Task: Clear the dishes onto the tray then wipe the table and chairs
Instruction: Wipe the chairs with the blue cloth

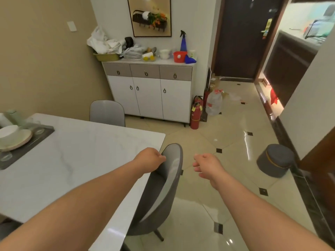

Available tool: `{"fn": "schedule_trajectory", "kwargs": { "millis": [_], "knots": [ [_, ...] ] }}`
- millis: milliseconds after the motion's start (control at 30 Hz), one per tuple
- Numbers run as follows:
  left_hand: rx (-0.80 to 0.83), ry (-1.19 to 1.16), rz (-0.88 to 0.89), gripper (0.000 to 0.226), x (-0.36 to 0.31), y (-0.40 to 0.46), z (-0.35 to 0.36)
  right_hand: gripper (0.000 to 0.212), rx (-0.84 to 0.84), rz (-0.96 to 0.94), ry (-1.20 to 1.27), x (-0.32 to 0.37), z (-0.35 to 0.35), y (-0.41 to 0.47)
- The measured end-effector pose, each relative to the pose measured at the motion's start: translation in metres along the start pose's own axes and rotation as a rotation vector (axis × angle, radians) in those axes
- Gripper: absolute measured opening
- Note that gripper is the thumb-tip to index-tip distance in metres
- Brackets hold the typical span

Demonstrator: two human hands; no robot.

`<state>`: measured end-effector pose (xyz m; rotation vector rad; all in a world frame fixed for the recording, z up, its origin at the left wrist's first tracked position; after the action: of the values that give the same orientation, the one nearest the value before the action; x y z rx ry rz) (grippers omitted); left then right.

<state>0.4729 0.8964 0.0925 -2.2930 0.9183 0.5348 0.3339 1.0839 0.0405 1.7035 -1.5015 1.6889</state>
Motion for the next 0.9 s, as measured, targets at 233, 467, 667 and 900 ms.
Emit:
{"fn": "schedule_trajectory", "kwargs": {
  "millis": [233,467,667,900],
  "knots": [
    [0.076,-0.128,0.013,0.025,-0.082,0.148,0.019,0.032,-0.053,-0.036,-0.046,0.048,-0.045,0.116],
    [0.071,-0.2,0.051,0.024,-0.185,0.275,0.01,0.037,-0.125,-0.083,-0.06,0.147,-0.13,0.238],
    [-0.016,-0.171,0.045,0.021,-0.273,0.4,-0.01,0.031,-0.089,-0.127,-0.101,0.21,-0.182,0.381],
    [-0.137,-0.096,-0.037,0.028,-0.372,0.524,-0.053,0.024,0.102,-0.149,-0.13,0.287,-0.238,0.548]
  ]
}}
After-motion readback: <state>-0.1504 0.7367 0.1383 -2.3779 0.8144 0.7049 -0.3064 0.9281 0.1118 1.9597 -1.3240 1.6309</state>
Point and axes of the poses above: each hand's wrist, its own y-axis towards the middle knuckle, its own z-axis out of the palm, x = y × z, the point moved 7 cm from there along y, towards the middle knuckle, and after that the axes turned 3 degrees about y, right-handed, at the moved point
